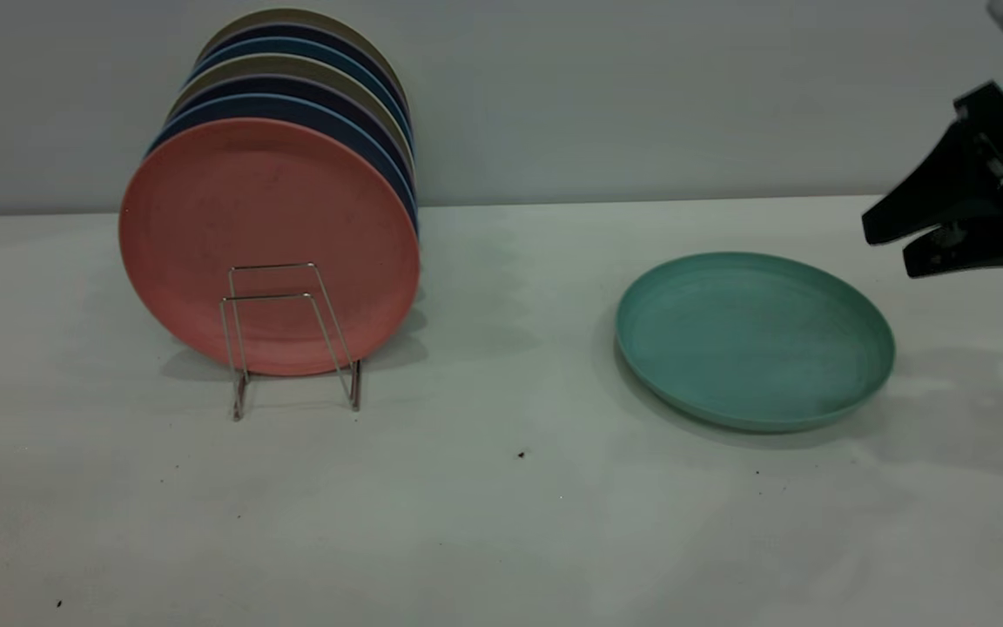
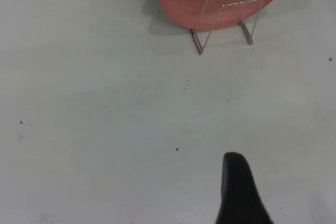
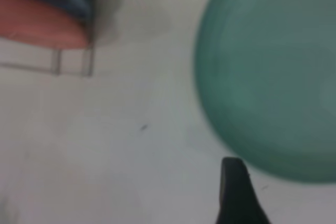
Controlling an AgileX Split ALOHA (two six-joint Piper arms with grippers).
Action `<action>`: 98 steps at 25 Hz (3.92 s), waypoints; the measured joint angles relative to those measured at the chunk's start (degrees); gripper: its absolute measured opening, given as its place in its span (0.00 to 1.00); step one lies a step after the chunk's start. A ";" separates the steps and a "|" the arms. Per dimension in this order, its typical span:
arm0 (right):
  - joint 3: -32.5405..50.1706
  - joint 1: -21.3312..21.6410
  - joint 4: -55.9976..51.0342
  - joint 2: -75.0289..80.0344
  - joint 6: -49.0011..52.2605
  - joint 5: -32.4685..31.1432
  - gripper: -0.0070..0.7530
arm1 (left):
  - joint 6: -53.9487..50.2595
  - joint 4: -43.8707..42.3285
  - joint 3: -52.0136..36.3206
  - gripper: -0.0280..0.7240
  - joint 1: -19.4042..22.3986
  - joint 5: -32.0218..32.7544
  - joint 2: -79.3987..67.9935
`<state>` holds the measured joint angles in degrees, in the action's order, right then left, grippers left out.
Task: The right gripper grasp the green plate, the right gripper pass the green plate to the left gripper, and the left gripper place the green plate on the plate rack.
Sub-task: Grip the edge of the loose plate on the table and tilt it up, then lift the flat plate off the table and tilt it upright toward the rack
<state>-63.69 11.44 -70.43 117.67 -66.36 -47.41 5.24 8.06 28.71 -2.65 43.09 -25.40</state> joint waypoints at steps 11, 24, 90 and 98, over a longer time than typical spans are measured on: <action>-5.52 5.95 3.81 7.16 0.42 5.71 0.63 | 0.00 -0.13 0.00 0.66 0.00 -0.06 0.00; -8.97 5.51 0.71 16.65 -0.68 4.55 0.63 | 0.00 -0.13 0.00 0.66 0.00 -0.41 0.00; -10.17 -15.24 2.18 8.89 3.23 3.85 0.03 | 67.08 79.74 10.80 0.66 0.00 -14.35 -70.00; -10.17 -20.76 -1.98 8.89 2.73 3.05 0.03 | 67.98 81.47 15.92 0.66 0.00 -12.74 -77.88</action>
<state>-73.85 -9.32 -72.41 126.56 -63.63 -44.36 73.22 89.53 44.63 -2.65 30.35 -103.28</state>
